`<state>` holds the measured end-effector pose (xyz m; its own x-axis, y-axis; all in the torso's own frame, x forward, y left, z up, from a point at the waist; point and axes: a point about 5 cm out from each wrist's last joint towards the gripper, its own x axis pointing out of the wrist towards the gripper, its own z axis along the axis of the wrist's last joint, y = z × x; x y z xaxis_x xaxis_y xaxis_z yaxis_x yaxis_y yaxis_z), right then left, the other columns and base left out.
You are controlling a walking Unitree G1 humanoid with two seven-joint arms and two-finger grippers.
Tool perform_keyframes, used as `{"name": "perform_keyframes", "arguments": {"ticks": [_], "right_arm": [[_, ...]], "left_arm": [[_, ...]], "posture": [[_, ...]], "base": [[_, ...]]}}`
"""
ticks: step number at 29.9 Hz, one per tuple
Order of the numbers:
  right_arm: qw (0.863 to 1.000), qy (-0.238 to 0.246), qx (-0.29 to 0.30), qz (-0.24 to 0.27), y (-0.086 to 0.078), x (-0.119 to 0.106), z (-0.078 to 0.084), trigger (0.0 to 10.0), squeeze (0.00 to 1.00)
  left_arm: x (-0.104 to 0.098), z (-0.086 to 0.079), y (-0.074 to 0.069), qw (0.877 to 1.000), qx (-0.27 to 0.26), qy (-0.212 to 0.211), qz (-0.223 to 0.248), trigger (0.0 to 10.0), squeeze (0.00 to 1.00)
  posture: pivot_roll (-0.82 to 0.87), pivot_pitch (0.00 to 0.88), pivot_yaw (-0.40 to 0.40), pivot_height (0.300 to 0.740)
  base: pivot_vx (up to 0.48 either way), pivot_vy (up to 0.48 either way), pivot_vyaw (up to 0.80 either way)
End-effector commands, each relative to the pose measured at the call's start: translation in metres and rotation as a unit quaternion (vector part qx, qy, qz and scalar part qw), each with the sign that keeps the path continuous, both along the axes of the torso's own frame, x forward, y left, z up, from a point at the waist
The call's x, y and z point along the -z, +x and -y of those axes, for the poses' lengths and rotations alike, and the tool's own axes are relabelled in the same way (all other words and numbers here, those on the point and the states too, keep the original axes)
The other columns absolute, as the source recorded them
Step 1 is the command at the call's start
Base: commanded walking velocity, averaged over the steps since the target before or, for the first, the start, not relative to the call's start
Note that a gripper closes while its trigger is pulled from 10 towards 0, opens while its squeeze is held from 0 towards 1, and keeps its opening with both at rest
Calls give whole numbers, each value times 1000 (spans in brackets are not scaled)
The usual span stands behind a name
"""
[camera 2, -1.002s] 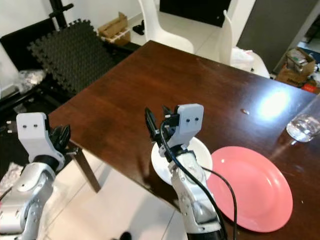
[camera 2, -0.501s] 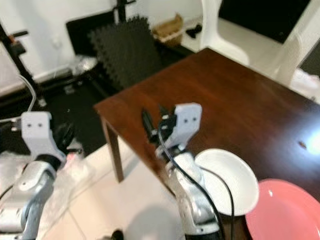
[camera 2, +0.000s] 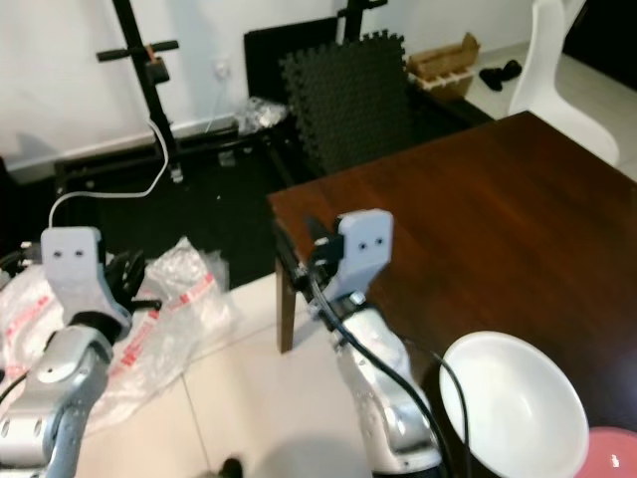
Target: Setting the table
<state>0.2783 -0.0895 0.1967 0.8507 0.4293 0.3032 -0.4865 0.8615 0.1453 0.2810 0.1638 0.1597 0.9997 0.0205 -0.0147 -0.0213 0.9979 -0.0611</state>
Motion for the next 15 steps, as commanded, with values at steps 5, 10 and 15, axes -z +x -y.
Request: {"name": "perform_keyframes", "arguments": {"ticks": [5,10,15], "right_arm": [[1000,9,-13,-13,-3,4,-2,10000,0],[1000,12,-15,-15,-2,5,-2,10000,0],[1000,14,-16,-17,-2,5,-1,10000,0]], "left_arm": [[6,-3,-2,1000,-9,2,-13,10000,0],[6,-4,-2,1000,-11,5,-14,10000,0],[7,-5,-1,1000,-16,9,-15,10000,0]], "posture": [[-5,65,48,740],[-4,62,47,740],[-4,58,47,740]], "base": [[0,0,800],[0,0,800],[0,0,800]]}}
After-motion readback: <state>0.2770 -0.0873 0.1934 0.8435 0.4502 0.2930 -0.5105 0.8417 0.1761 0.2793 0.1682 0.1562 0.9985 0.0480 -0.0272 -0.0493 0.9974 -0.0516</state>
